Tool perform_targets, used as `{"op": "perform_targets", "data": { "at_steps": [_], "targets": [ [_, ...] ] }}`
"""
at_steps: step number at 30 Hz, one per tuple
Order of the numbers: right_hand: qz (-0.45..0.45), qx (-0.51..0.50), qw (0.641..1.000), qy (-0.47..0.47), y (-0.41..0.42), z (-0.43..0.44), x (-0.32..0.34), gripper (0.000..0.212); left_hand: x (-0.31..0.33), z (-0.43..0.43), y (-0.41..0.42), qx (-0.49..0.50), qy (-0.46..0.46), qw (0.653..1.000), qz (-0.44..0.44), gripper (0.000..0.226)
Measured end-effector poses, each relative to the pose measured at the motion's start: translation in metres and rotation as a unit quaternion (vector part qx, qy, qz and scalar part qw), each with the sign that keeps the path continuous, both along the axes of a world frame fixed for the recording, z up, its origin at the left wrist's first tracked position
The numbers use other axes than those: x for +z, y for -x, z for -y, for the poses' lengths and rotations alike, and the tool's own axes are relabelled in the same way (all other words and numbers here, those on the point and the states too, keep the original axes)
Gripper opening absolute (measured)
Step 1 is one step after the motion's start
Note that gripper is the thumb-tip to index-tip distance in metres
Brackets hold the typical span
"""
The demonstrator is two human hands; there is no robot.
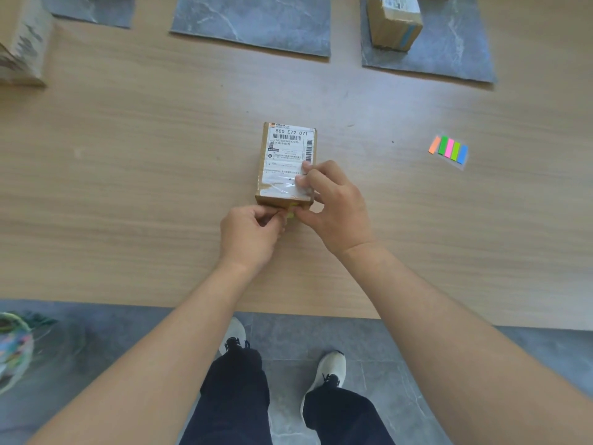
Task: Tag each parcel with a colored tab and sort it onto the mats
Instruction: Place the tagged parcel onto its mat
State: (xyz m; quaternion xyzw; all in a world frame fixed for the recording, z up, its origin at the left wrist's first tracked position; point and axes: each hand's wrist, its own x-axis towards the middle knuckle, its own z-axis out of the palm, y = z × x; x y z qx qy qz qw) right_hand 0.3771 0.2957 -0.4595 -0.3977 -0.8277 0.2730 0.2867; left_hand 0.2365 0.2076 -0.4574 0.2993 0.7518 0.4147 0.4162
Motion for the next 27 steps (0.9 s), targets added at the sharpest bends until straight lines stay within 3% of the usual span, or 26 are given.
{"op": "perform_targets", "data": {
  "at_steps": [5,7,10,12,14,16,18,20,24,27],
  "targets": [
    [0.071,-0.056,0.993,-0.072,0.009,0.008,-0.004,0.048,0.004,0.016,0.022,0.07,0.039,0.992,-0.094,0.018],
    [0.069,-0.074,0.99,-0.095,0.014,0.014,-0.008,0.046,0.005,0.017,0.034,0.122,0.001,0.991,-0.045,0.021],
    [0.059,-0.083,0.99,-0.101,0.017,0.02,-0.01,0.041,0.016,0.005,0.04,0.134,-0.051,0.984,0.103,0.036],
    [0.021,-0.082,0.996,-0.039,0.015,0.02,-0.006,0.041,0.026,-0.005,0.034,0.112,-0.06,0.973,0.192,0.041],
    [-0.112,-0.09,0.98,0.135,0.014,0.024,0.011,0.043,0.037,-0.009,0.027,0.077,-0.067,0.974,0.201,0.04],
    [-0.259,-0.162,0.901,0.307,0.018,0.029,0.028,0.035,0.039,-0.011,0.023,0.065,-0.066,0.979,0.179,0.043],
    [-0.325,-0.221,0.827,0.403,0.023,0.031,0.041,0.028,0.046,-0.011,0.021,0.062,-0.06,0.979,0.186,0.043],
    [-0.325,-0.234,0.807,0.433,0.027,0.032,0.05,0.025,0.057,-0.012,0.022,0.048,-0.065,0.98,0.184,0.043],
    [-0.286,-0.224,0.829,0.425,0.034,0.031,0.086,0.033,0.091,-0.014,0.027,0.031,-0.075,0.979,0.185,0.041],
    [-0.315,-0.202,0.837,0.4,0.037,0.024,0.12,0.036,0.126,-0.017,0.027,0.032,-0.098,0.98,0.171,0.041]
  ]
}}
